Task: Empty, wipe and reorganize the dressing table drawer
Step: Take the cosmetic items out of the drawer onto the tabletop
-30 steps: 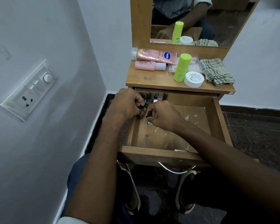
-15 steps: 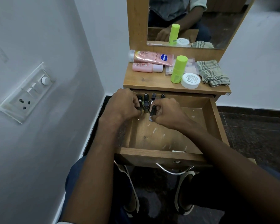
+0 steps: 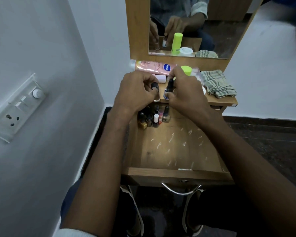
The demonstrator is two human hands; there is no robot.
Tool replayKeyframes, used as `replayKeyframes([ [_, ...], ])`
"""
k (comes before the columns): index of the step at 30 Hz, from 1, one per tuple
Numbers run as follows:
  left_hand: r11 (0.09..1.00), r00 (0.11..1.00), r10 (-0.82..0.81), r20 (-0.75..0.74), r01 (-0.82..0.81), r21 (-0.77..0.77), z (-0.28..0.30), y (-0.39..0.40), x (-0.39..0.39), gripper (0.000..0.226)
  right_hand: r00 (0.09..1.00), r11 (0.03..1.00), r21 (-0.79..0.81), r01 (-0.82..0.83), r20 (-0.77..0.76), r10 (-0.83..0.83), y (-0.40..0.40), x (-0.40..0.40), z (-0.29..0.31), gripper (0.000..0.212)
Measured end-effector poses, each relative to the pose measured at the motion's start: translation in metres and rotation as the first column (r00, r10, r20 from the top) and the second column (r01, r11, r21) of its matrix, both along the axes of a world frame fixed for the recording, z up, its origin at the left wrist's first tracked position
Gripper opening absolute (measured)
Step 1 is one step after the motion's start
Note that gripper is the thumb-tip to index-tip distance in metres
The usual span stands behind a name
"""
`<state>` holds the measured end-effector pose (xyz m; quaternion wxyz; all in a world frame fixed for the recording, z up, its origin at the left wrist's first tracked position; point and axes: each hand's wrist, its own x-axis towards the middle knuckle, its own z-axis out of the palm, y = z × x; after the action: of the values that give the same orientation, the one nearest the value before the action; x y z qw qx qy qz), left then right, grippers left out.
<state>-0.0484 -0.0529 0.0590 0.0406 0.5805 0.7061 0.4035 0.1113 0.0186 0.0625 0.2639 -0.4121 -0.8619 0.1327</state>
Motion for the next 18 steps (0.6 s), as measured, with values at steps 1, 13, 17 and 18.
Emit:
replayKeyframes([
  [1, 1.0, 1.0, 0.005, -0.006, -0.005, 0.026, -0.004, 0.005, 0.001, 0.026, 1.0, 1.0, 0.013, 0.008, 0.012, -0.008, 0.001, -0.005, -0.001, 0.041],
  [13, 0.993, 0.998, 0.061, -0.012, -0.059, 0.101, -0.038, 0.033, -0.007, 0.048, 0.994, 0.991, 0.082, 0.105, -0.032, -0.102, 0.005, -0.028, -0.014, 0.069],
  [17, 0.989, 0.993, 0.11, 0.051, -0.115, 0.09, -0.045, 0.033, -0.005, 0.044, 0.989, 0.981, 0.145, 0.126, -0.099, -0.112, -0.002, -0.02, -0.022, 0.06],
  [18, 0.987, 0.989, 0.134, 0.069, -0.139, 0.075, -0.045, 0.033, -0.003, 0.041, 0.99, 0.979, 0.169, 0.113, -0.103, -0.097, -0.005, -0.017, -0.025, 0.05],
])
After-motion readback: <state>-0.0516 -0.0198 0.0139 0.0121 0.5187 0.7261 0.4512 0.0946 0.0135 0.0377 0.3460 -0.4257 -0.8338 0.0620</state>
